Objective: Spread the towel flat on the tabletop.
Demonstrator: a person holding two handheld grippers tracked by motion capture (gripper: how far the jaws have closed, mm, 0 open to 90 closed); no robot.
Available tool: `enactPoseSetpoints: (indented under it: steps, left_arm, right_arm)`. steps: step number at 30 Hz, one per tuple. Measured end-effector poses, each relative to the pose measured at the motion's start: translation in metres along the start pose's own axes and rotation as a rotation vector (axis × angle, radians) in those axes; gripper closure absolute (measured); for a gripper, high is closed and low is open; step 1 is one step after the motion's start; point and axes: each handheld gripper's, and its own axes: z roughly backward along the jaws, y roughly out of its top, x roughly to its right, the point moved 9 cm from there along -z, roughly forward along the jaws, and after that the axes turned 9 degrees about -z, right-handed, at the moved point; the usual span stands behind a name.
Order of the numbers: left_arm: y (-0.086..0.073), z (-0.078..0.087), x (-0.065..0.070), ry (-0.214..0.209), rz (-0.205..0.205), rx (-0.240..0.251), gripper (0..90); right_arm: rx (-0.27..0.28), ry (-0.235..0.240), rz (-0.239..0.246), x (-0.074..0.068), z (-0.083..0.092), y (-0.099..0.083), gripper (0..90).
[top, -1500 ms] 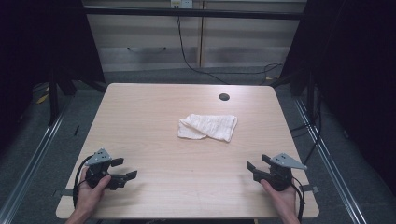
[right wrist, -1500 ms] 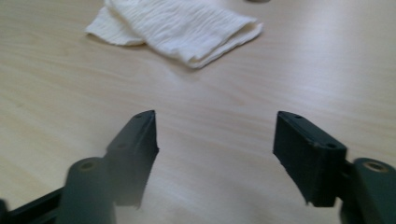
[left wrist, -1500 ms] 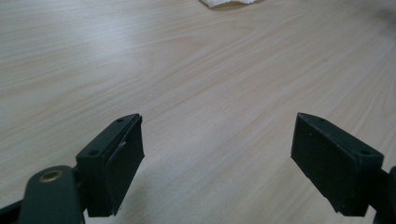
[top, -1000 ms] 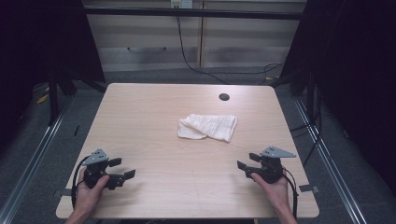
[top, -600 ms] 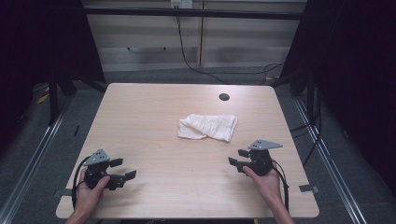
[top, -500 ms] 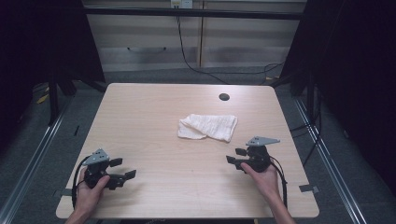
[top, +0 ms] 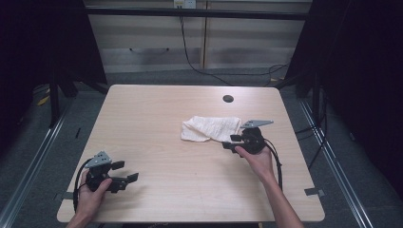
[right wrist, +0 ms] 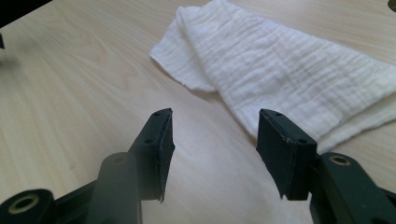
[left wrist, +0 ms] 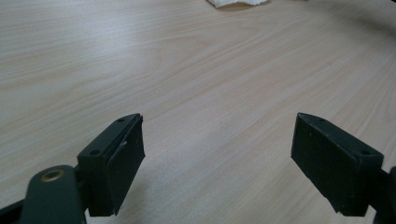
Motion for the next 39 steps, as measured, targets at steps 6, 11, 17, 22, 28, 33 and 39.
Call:
enactPoseSetpoints:
  steps: [6, 11, 17, 22, 28, 33, 39]
  left_arm:
    - [0.0, 0.001, -0.001, 0.0, 0.002, 0.003, 17.2]
    - [0.0, 0.002, -0.002, 0.001, -0.006, -0.003, 17.2]
    - [-0.001, 0.0, -0.003, 0.0, -0.001, -0.01, 17.2]
    - [-0.001, 0.0, -0.002, -0.002, -0.003, -0.008, 17.2]
    - [0.0, 0.001, -0.002, 0.0, -0.012, 0.0, 17.2]
    - [0.001, 0.001, 0.001, -0.01, -0.015, 0.004, 17.3]
    - [0.001, 0.0, 0.001, -0.007, -0.014, 0.002, 17.4]
  right_arm:
    - [-0.056, -0.03, 0.034, 0.008, -0.023, 0.01, 47.5]
    - [-0.113, -0.039, 0.023, 0.017, -0.042, 0.008, 47.1]
    - [-0.12, -0.078, 0.004, 0.035, -0.05, 0.005, 45.8]
    - [-0.136, -0.094, -0.002, 0.042, -0.054, -0.002, 48.8]
    - [-0.138, -0.134, 0.011, 0.042, -0.053, -0.003, 74.1]
    - [-0.124, -0.106, 0.007, 0.036, -0.052, -0.009, 85.9]
    - [-0.124, -0.074, 0.004, 0.025, -0.049, -0.016, 86.8]
